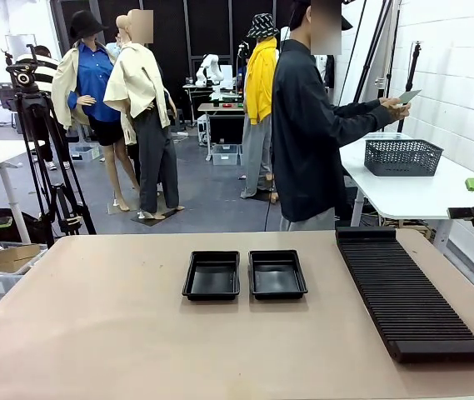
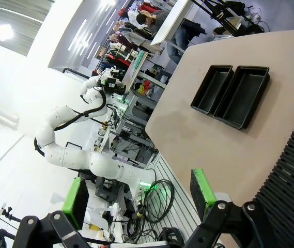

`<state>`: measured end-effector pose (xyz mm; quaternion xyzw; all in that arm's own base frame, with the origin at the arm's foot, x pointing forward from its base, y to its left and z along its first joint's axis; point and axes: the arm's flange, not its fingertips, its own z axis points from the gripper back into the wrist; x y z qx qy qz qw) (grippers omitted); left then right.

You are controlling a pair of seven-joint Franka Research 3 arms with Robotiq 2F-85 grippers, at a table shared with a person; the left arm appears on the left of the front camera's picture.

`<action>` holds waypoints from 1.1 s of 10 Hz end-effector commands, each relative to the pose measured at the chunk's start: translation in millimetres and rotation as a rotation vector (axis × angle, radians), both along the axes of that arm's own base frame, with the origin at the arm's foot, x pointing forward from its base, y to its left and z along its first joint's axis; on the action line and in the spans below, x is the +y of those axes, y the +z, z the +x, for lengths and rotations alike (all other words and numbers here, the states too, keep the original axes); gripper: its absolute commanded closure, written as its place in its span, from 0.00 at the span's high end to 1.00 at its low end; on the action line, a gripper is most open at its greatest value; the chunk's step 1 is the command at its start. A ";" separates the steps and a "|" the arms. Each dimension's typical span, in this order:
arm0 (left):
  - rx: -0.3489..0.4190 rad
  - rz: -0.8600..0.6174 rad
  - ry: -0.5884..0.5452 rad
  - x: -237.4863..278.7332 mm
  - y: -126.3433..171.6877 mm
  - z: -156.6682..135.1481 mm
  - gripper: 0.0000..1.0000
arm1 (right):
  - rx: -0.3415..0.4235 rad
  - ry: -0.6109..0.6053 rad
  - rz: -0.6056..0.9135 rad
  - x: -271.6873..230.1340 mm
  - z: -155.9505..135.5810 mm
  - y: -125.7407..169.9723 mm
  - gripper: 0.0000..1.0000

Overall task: Inspect and transfer BCBs to ESD trays.
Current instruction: Pick up the Blank PCB from the PCB Rack and place it in the left ESD tray.

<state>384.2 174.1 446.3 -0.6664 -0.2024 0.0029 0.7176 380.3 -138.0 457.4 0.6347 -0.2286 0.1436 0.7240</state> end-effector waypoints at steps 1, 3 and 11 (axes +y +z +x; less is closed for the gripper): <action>-0.005 0.002 0.005 0.3 2.2 -1.5 1.00 | -0.001 -0.001 0.000 0.4 0.7 0.0 1.00; -0.005 0.002 0.005 0.3 2.2 -1.5 1.00 | -0.001 -0.001 0.000 0.4 0.7 0.0 1.00; -0.005 0.002 0.005 0.3 2.2 -1.5 1.00 | -0.001 -0.001 0.000 0.4 0.7 0.0 1.00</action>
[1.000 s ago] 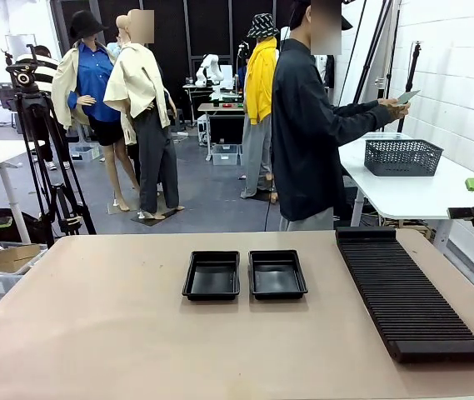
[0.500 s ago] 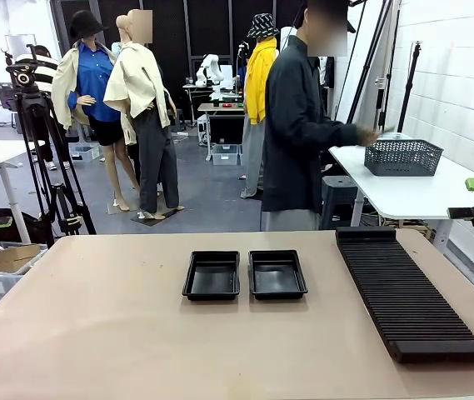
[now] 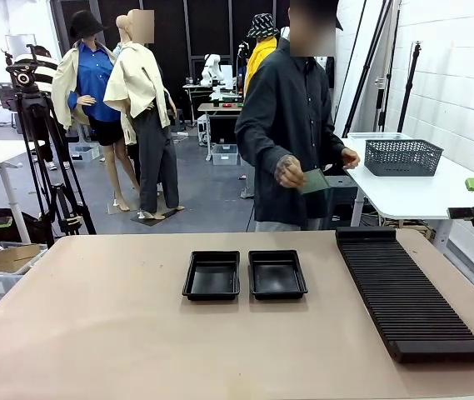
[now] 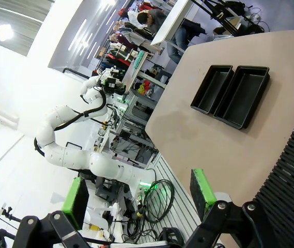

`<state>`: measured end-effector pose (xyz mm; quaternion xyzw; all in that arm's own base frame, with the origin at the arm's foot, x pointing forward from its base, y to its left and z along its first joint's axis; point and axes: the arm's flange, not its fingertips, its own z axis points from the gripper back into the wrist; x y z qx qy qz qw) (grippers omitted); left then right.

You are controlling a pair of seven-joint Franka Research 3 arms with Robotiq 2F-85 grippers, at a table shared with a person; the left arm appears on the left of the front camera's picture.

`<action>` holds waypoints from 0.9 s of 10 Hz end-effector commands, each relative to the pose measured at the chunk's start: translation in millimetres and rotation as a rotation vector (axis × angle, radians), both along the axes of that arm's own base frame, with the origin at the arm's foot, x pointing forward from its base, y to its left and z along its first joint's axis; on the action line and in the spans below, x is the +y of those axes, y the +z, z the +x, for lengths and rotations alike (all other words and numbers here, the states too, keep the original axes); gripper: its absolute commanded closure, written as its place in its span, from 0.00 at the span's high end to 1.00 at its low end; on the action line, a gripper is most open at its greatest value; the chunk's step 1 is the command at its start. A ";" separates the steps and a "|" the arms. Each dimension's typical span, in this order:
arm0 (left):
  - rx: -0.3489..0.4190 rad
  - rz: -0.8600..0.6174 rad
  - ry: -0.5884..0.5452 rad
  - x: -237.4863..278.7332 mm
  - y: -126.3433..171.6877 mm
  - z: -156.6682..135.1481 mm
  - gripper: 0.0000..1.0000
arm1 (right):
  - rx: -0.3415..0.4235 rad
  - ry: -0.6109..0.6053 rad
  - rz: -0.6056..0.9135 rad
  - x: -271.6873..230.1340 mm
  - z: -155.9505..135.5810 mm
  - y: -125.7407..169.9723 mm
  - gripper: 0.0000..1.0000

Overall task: Inspect and transfer BCBs to ESD trays.
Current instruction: Pick up the Blank PCB from the PCB Rack and place it in the left ESD tray.

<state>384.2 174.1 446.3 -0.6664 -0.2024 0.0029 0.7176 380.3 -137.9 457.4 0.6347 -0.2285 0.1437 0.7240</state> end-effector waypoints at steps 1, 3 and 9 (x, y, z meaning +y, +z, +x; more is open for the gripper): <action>-0.005 0.002 0.005 0.3 2.2 -1.5 1.00 | -0.001 -0.002 0.000 0.4 0.7 0.0 1.00; -0.005 0.002 0.005 0.3 2.2 -1.5 1.00 | -0.001 -0.002 0.000 0.4 0.7 0.0 1.00; -0.005 0.002 0.005 0.3 2.2 -1.5 1.00 | -0.001 -0.002 0.000 0.4 0.7 0.0 1.00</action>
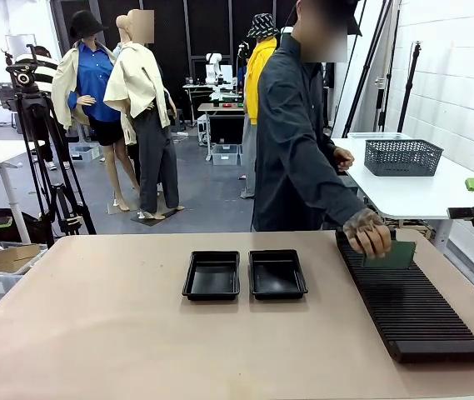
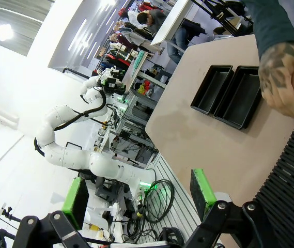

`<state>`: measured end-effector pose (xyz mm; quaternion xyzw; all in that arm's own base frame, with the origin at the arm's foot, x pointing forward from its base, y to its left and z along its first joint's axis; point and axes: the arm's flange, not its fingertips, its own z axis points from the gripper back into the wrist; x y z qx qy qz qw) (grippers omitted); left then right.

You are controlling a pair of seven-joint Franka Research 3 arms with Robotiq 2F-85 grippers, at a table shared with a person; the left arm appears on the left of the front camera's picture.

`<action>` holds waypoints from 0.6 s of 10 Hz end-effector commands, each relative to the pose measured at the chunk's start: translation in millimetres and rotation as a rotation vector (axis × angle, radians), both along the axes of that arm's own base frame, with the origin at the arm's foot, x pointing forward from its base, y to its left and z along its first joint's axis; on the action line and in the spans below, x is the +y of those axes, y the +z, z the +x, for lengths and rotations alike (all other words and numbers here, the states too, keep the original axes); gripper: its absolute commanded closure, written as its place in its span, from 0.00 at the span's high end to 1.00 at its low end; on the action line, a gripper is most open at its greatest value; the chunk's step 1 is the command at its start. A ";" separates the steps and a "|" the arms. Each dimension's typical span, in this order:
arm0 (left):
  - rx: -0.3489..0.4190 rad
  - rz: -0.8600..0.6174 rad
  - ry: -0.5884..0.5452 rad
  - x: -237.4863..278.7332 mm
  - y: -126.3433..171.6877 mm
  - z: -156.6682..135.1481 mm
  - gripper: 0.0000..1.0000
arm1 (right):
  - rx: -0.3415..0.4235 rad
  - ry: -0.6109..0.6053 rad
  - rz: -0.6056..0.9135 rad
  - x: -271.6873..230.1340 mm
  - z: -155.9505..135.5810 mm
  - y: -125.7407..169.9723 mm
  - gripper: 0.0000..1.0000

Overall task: Inspect and transfer BCBs to ESD trays.
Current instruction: Pick up the Blank PCB from the PCB Rack and place it in the left ESD tray.

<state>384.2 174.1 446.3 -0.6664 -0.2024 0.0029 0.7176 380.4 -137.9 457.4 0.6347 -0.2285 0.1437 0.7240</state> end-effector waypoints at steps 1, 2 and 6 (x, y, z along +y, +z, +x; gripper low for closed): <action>-0.005 0.002 0.005 0.3 2.2 -1.5 1.00 | -0.001 -0.002 0.000 0.4 0.7 0.0 1.00; -0.005 0.002 0.005 0.3 2.2 -1.5 1.00 | -0.001 -0.002 0.000 0.4 0.7 0.0 1.00; -0.005 0.002 0.005 0.3 2.2 -1.5 1.00 | -0.001 -0.002 0.000 0.4 0.7 0.0 1.00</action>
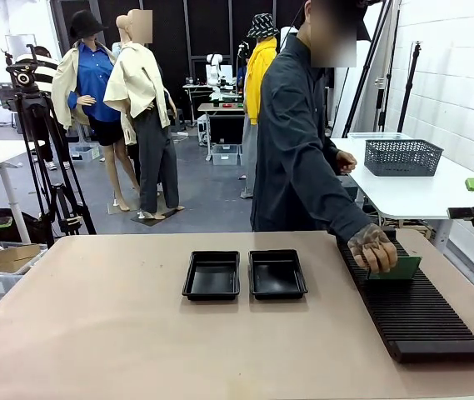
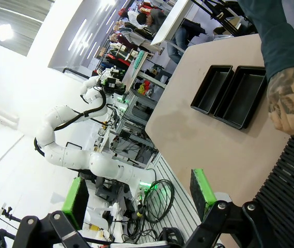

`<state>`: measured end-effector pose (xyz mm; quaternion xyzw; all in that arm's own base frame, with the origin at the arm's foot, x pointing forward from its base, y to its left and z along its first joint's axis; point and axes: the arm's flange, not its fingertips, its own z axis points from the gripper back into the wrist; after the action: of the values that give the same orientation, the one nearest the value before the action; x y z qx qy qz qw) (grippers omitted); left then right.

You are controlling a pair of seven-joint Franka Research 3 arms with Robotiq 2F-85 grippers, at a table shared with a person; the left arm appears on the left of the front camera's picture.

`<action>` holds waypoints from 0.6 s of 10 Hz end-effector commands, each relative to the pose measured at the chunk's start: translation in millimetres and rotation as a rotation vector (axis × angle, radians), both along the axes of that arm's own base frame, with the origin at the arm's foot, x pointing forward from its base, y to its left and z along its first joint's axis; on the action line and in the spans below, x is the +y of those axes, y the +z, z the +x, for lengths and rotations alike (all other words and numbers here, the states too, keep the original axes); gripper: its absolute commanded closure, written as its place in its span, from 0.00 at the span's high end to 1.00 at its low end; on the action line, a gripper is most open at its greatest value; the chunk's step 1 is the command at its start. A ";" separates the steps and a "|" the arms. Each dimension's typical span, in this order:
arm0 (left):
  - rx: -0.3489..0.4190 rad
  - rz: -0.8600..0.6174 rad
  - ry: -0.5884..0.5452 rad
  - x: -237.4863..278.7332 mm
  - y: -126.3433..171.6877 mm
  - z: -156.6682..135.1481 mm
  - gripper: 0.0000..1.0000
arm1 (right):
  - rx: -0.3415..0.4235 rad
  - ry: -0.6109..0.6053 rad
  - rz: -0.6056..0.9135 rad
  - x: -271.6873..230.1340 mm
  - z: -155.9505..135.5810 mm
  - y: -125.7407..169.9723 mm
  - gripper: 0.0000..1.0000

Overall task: Inspect and transfer BCBs to ESD trays.
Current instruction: Pick up the Blank PCB from the PCB Rack and place it in the left ESD tray.

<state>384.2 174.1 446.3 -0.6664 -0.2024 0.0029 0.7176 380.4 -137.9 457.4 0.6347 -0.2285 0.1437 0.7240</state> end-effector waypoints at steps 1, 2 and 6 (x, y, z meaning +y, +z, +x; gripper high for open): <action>-0.005 0.002 0.005 0.3 2.2 -1.5 1.00 | -0.001 -0.002 0.000 0.3 0.6 0.0 1.00; -0.005 0.002 0.005 0.3 2.2 -1.5 1.00 | -0.001 -0.002 0.000 0.3 0.6 0.0 1.00; -0.005 0.002 0.005 0.3 2.2 -1.5 1.00 | -0.001 -0.002 0.000 0.3 0.6 0.0 1.00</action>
<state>384.2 174.1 446.3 -0.6664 -0.2024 0.0029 0.7176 380.4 -137.8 457.4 0.6347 -0.2285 0.1437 0.7241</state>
